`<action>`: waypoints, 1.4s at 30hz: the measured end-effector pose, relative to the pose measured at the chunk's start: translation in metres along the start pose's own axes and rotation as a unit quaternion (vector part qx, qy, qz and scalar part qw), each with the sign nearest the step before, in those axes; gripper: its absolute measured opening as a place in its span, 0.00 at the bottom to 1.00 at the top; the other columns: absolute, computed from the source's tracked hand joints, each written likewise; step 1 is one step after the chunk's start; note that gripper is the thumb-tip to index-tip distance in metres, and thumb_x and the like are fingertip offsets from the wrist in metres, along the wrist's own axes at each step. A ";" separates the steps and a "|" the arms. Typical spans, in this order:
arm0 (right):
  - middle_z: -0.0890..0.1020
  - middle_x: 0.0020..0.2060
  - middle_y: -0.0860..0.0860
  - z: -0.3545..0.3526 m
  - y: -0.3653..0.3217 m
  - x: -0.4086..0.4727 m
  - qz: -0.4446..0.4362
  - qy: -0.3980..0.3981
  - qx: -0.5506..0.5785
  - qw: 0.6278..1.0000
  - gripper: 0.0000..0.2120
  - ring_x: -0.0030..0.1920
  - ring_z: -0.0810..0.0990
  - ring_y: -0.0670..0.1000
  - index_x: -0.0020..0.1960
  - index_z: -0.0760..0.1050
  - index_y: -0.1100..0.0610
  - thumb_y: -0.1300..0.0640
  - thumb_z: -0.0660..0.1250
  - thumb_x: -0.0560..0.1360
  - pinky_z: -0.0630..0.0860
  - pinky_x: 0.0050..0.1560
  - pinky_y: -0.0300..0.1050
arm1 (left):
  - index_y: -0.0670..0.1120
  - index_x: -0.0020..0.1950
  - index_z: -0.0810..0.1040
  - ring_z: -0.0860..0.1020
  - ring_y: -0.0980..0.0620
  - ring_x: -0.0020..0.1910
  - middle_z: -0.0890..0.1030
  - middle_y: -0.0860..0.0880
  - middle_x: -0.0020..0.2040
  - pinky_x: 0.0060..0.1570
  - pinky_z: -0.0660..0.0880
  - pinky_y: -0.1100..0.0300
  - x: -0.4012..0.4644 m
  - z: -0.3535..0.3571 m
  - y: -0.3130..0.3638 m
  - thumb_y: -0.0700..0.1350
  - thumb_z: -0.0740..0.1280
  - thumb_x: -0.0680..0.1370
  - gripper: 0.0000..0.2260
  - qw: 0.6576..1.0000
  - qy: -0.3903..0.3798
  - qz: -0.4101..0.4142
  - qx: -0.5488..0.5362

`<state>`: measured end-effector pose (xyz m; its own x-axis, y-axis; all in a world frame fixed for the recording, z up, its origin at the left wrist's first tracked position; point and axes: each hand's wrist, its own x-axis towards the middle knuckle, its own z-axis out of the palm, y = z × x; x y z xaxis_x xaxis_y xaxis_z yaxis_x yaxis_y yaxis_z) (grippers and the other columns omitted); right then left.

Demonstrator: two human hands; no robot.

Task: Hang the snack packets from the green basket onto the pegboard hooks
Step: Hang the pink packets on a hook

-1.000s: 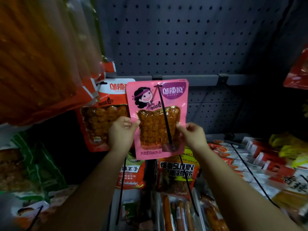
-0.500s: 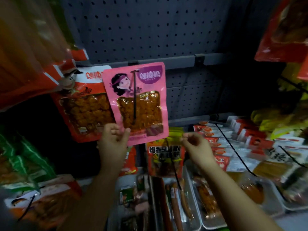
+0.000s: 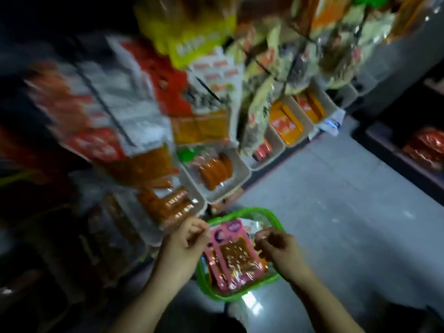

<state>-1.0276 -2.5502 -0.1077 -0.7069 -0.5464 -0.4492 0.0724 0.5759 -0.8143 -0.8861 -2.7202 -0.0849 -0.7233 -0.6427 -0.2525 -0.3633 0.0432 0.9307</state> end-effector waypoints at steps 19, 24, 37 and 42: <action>0.81 0.54 0.61 0.098 0.391 0.283 0.162 -0.073 -0.146 0.973 0.22 0.57 0.79 0.60 0.58 0.75 0.63 0.53 0.75 0.69 0.74 0.59 0.56 | 0.47 0.65 0.70 0.74 0.44 0.61 0.75 0.46 0.62 0.63 0.70 0.47 0.128 0.225 -0.442 0.33 0.64 0.77 0.19 0.941 -0.010 -0.330 -0.075; 0.83 0.38 0.49 0.101 0.396 0.269 0.214 -0.017 0.103 0.971 0.17 0.34 0.81 0.46 0.53 0.75 0.61 0.61 0.76 0.67 0.79 0.36 0.41 | 0.43 0.62 0.73 0.78 0.50 0.48 0.78 0.49 0.54 0.48 0.74 0.55 0.124 0.221 -0.446 0.44 0.69 0.75 0.16 0.926 0.080 -0.368 -0.037; 0.76 0.24 0.49 0.002 0.325 0.202 0.159 0.084 0.157 0.971 0.03 0.21 0.71 0.47 0.45 0.74 0.61 0.65 0.68 0.73 0.65 0.23 0.37 | 0.55 0.49 0.76 0.79 0.53 0.43 0.80 0.54 0.45 0.38 0.72 0.59 0.099 0.225 -0.349 0.41 0.63 0.78 0.08 0.928 0.077 -0.310 -0.191; 0.81 0.27 0.47 -0.029 0.224 0.112 0.130 0.092 0.172 0.972 0.05 0.25 0.78 0.45 0.41 0.78 0.57 0.65 0.70 0.72 0.74 0.25 0.38 | 0.54 0.58 0.75 0.80 0.54 0.49 0.81 0.55 0.50 0.44 0.78 0.55 0.043 0.182 -0.234 0.38 0.67 0.75 0.15 0.931 0.088 -0.302 -0.185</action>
<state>-1.1110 -2.4644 -0.3300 -0.7446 -0.2744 -0.6085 0.4738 0.4250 -0.7713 -0.9394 -2.6188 -0.3618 -0.3343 -0.5808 -0.7422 -0.4219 -0.6120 0.6689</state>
